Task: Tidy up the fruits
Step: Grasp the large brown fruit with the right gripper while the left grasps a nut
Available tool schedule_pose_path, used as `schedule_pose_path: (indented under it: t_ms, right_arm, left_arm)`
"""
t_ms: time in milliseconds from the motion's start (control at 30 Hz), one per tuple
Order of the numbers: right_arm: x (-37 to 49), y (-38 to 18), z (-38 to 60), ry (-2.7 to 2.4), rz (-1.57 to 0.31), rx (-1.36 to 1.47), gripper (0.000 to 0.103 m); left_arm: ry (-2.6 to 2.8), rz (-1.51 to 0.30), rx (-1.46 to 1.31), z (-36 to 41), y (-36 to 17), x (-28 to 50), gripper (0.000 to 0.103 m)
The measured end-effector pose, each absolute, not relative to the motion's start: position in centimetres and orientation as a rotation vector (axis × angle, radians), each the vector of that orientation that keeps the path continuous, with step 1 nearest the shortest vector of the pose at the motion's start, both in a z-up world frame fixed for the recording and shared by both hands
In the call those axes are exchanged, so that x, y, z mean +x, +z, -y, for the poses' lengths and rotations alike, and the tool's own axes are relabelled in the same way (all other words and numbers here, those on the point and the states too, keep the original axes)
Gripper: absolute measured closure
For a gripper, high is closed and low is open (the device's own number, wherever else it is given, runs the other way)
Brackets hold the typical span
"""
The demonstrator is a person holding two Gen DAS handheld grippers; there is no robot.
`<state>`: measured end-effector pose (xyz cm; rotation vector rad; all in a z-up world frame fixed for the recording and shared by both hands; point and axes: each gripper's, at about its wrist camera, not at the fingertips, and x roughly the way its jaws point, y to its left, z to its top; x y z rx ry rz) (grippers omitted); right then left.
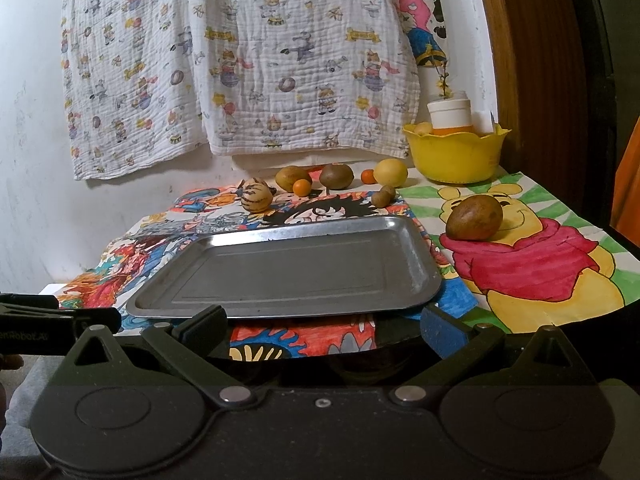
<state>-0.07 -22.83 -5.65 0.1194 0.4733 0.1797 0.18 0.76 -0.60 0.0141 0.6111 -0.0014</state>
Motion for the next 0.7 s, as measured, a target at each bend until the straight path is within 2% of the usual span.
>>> schedule_pose_path:
  t_ms: [433, 700]
  right_arm:
    - [0.7, -5.6, 23.9, 0.153, -0.403, 0.162, 0.000]
    - [3.8, -5.7, 24.7, 0.113, -0.392, 0.160, 0.000]
  left_arm:
    - [0.029, -0.577, 0.013, -1.6, -0.2, 2.7, 0.000]
    - [-0.003, -0.602, 0.059, -1.7, 0.3, 7.5, 0.000]
